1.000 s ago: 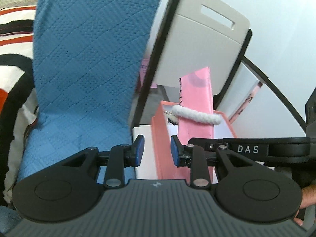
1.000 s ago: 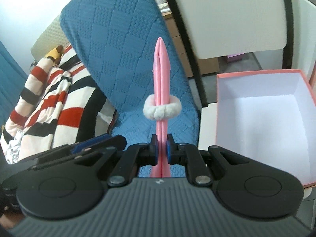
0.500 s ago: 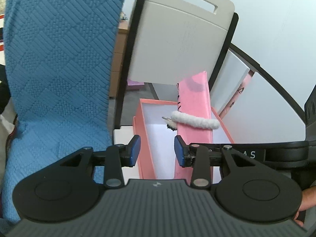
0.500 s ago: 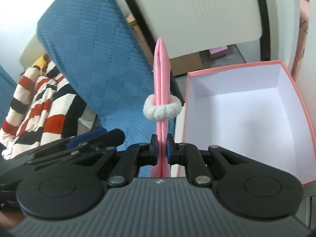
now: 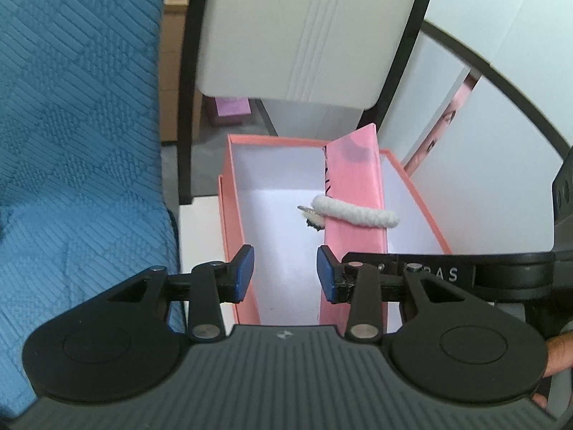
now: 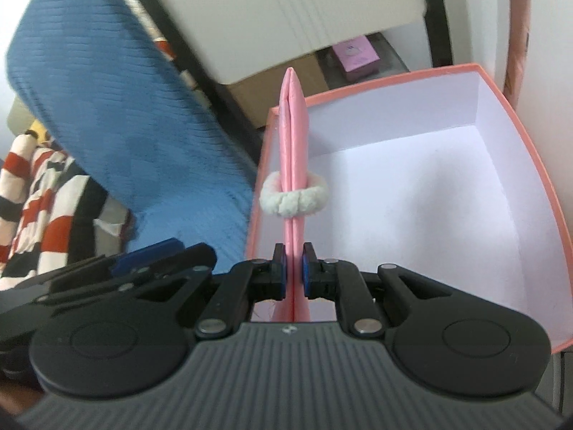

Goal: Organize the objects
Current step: 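Lower the pink strip into the shoebox and open the right gripper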

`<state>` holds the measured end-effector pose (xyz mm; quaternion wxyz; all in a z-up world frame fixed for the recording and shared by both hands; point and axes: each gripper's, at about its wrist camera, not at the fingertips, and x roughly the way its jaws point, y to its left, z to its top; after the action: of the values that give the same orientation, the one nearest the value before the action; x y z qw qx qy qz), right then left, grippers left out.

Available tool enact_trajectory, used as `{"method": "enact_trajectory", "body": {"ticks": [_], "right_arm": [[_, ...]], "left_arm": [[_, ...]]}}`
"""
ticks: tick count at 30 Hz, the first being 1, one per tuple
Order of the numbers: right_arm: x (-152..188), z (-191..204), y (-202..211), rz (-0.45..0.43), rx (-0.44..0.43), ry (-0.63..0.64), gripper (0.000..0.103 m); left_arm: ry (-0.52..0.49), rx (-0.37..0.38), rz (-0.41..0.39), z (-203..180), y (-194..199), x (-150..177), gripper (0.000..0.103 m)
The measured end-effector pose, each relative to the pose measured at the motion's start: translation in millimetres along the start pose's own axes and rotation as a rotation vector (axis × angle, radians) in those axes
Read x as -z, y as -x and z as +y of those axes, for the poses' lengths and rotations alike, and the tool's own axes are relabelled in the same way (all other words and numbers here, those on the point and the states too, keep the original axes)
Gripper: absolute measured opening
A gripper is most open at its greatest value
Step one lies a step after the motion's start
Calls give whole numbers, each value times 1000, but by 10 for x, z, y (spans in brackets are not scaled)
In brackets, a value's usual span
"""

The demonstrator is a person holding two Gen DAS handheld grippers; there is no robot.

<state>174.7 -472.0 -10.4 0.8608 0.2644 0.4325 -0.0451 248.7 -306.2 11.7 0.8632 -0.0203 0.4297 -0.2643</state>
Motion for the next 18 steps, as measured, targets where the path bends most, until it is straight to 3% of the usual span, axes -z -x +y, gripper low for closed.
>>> {"method": "enact_trajectory", "body": {"ticks": [11,18], "right_arm": [[-15,-391,-546,61,50,-14,12],[50,-524,-774,95,71,-26,12]], "left_arm": [[17,0,84,-19,-656,-10,44],[17,8,108,-38,-859,19,44]]}}
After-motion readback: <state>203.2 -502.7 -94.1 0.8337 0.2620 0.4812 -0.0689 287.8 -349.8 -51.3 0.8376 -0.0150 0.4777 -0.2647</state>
